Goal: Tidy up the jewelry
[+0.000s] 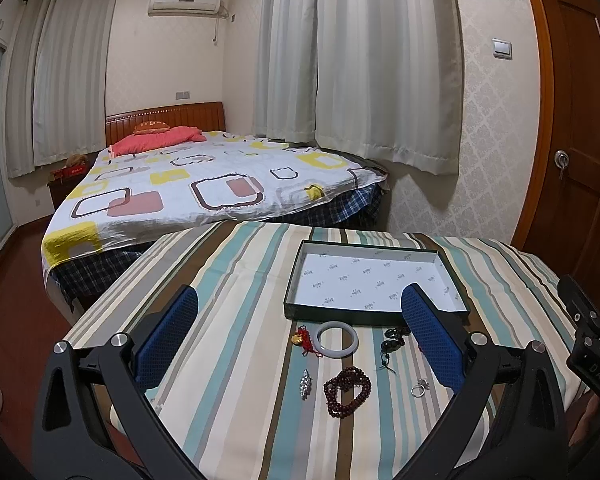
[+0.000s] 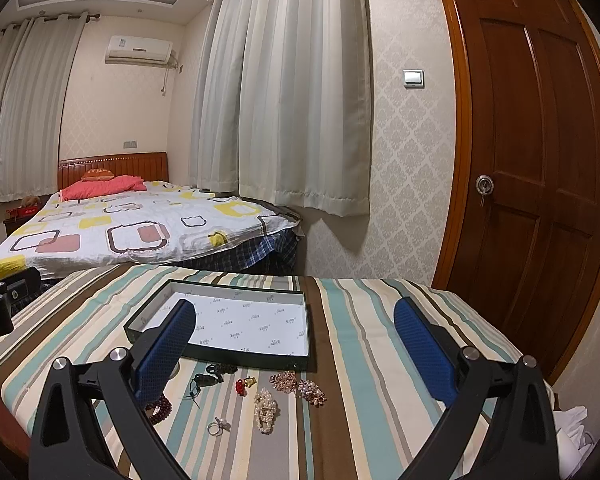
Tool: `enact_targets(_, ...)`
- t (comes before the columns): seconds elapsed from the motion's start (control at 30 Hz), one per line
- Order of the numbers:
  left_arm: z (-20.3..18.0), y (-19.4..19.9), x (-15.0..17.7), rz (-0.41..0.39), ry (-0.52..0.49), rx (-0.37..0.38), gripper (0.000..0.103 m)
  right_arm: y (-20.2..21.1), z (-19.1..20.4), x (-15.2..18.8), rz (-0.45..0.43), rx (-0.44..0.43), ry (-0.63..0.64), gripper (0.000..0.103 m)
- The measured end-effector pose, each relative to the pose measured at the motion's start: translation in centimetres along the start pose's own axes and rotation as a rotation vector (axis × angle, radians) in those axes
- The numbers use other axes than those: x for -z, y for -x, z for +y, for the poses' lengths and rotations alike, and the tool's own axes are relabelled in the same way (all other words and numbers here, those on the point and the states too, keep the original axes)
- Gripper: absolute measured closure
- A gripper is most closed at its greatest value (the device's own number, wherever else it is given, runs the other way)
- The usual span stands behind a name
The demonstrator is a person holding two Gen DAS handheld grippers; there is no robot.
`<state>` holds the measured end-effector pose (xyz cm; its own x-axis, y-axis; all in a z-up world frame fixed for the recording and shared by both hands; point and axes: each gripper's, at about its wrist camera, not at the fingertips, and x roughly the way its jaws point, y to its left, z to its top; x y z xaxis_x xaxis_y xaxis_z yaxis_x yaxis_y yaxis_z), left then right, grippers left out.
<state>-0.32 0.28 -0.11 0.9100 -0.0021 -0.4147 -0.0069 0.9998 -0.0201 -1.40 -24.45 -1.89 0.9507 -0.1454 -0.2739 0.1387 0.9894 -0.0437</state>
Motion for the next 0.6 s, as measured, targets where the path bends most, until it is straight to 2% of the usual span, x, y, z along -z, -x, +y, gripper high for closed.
enact_targets(0.6,-0.27,-0.50,0.61,0.009,0.003,0.002,0.004,-0.10,0.05,0.20,0.000,0.001,0.000,0.006)
